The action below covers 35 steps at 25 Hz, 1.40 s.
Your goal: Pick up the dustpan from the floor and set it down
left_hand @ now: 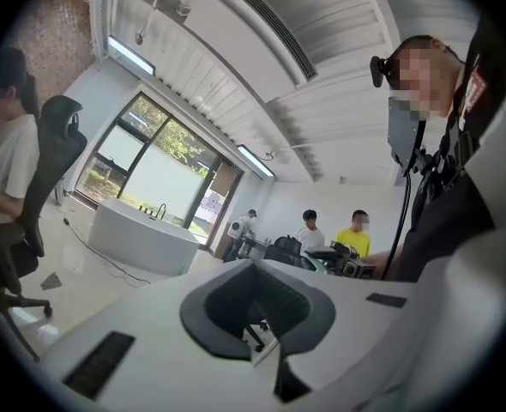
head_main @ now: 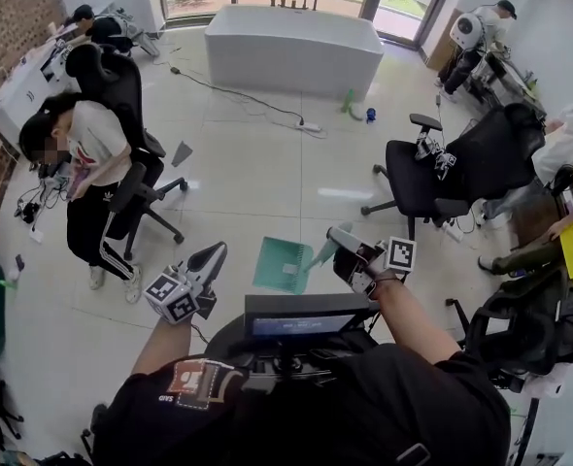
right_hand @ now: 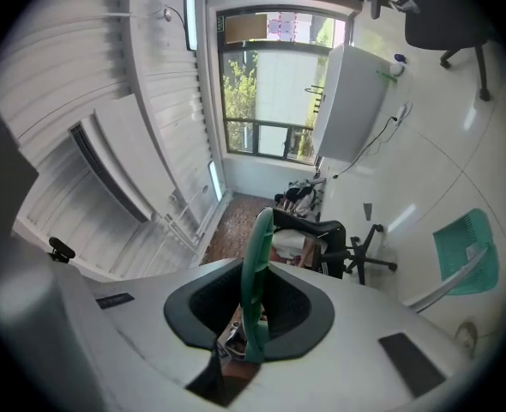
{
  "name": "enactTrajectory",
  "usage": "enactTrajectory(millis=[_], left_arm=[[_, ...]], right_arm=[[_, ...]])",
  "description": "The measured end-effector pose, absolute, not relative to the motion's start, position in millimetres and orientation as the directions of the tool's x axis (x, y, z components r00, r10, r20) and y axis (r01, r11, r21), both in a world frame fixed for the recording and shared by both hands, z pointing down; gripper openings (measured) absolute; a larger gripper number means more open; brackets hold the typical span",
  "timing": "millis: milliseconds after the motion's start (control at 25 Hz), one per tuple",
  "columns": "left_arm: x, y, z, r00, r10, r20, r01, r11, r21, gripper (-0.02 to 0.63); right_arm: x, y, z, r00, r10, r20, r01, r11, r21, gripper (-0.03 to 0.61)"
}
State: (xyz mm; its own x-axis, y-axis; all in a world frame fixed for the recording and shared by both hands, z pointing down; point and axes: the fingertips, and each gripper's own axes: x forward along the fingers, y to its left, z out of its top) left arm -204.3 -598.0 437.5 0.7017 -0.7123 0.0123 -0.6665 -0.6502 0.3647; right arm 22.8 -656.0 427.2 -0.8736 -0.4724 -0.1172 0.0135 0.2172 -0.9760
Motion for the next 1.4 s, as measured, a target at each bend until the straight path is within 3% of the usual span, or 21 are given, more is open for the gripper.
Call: enactTrajectory(millis=[1400], left_arm=[[-215, -584, 441, 0.681, -0.732, 0.012, -0.671, -0.618, 0.411, 0.025]], right_arm=[[10, -655, 451, -0.906, -0.417, -0.068, -0.019, 0.202, -0.979, 0.067]])
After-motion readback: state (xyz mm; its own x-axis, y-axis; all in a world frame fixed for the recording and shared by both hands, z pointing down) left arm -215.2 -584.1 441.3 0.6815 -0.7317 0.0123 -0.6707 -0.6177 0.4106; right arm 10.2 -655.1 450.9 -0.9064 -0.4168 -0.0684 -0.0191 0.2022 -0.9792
